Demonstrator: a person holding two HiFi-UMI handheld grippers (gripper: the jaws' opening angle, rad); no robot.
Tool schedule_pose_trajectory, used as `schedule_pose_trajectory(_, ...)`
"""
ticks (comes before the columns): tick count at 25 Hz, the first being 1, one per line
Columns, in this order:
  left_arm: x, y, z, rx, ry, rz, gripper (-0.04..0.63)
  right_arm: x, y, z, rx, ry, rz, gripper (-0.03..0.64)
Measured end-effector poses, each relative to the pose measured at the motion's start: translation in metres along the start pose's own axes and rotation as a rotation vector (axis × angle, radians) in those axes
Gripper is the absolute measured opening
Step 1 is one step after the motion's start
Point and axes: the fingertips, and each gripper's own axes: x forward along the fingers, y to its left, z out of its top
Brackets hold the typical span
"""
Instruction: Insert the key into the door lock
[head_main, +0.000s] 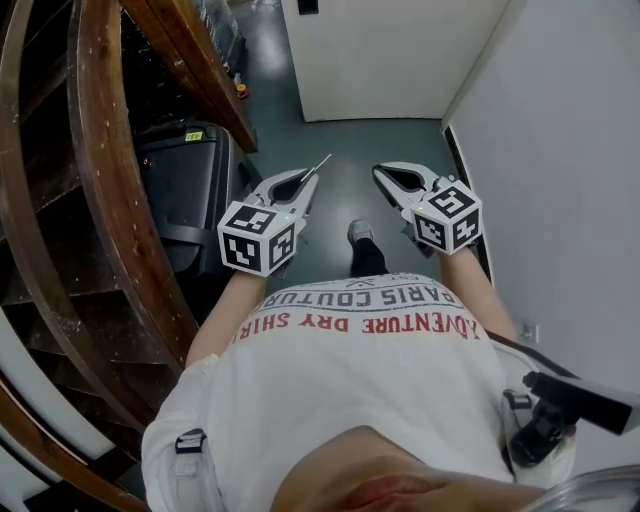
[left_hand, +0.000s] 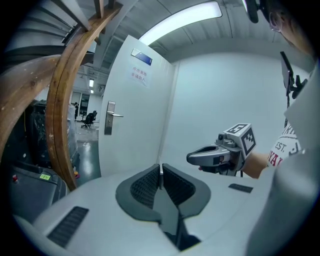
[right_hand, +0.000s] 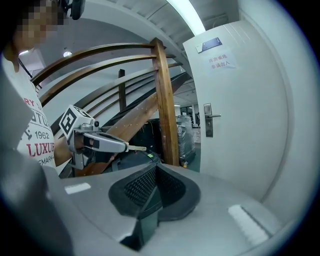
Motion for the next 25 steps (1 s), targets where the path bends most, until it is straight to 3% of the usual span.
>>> schedule_pose_trajectory(6, 0.107, 0.066, 0.042, -0.040, 0.010, 0.041, 0.021, 0.062, -0.118, 0.027, 0.008, 0.006, 0.029, 0.003)
schedule_pose_trajectory(10, 0.187, 0.106, 0.095, -0.071, -0.004, 0.056, 0.021, 0.091, -0.204, 0.063, -0.041, 0.014, 0.043, 0.002)
schedule_pose_trajectory(14, 0.240, 0.134, 0.150, -0.056, -0.052, 0.087, 0.021, 0.105, -0.273, 0.096, -0.090, 0.003, 0.034, 0.003)
schedule_pose_trajectory(19, 0.256, 0.146, 0.174, -0.044, -0.093, 0.079, 0.021, 0.108, -0.297, 0.112, -0.134, -0.053, 0.006, 0.003)
schedule_pose_trajectory(25, 0.279, 0.187, 0.212, -0.101, -0.138, 0.115, 0.021, 0.142, -0.326, 0.155, -0.190, -0.039, 0.083, 0.003)
